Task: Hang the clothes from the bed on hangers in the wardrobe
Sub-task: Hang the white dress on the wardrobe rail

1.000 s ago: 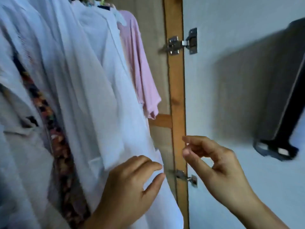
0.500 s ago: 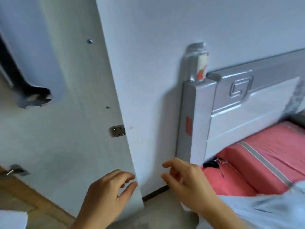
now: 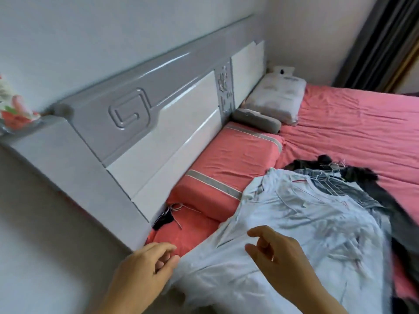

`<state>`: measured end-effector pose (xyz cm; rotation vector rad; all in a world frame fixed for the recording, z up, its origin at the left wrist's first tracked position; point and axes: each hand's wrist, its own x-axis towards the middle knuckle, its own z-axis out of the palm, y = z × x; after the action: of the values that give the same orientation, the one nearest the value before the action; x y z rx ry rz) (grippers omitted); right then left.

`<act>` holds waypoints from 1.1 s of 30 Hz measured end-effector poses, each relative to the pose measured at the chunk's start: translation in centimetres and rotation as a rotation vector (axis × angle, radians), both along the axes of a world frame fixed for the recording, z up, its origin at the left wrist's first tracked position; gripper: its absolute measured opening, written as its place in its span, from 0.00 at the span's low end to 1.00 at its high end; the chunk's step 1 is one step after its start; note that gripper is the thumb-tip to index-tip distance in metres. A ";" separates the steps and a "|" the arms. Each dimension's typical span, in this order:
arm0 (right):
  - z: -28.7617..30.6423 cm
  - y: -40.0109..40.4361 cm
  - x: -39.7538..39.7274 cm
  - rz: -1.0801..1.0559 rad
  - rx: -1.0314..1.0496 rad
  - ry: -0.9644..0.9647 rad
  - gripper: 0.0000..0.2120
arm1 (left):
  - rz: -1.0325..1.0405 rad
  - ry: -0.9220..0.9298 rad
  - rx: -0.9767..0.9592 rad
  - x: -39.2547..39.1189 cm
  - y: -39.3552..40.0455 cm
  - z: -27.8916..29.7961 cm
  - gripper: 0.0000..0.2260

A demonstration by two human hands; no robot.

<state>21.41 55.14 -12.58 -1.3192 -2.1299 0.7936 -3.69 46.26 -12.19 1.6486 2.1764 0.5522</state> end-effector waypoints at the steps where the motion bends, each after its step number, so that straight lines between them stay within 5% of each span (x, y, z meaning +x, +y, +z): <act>1: -0.1 0.6 1.5 -0.028 -0.017 0.002 0.07 | -0.039 -0.007 -0.020 1.2 1.6 -0.2 0.14; 8: -1.8 2.8 10.9 -0.326 -0.070 -0.022 0.09 | -0.376 -0.015 -0.086 8.7 12.5 -1.8 0.04; 12: -2.7 3.0 13.5 -0.495 -0.099 -0.020 0.07 | -0.530 -0.030 -0.066 11.5 17.4 -2.9 0.21; 15: -3.7 3.3 14.6 -0.632 -0.137 -0.039 0.10 | -0.665 -0.009 -0.126 13.9 21.3 -3.1 0.11; 19: -5.2 4.5 15.6 -0.769 -0.154 -0.038 0.12 | -0.814 -0.015 -0.163 16.8 26.4 -4.4 0.12; 33: -15.4 18.8 24.0 -0.753 -0.323 0.005 0.11 | -0.807 0.069 -0.326 26.8 38.4 -13.0 0.10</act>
<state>45.37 73.95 -27.98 -2.0834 -1.3363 0.8086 23.10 84.63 -25.16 2.1393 1.3406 -0.0878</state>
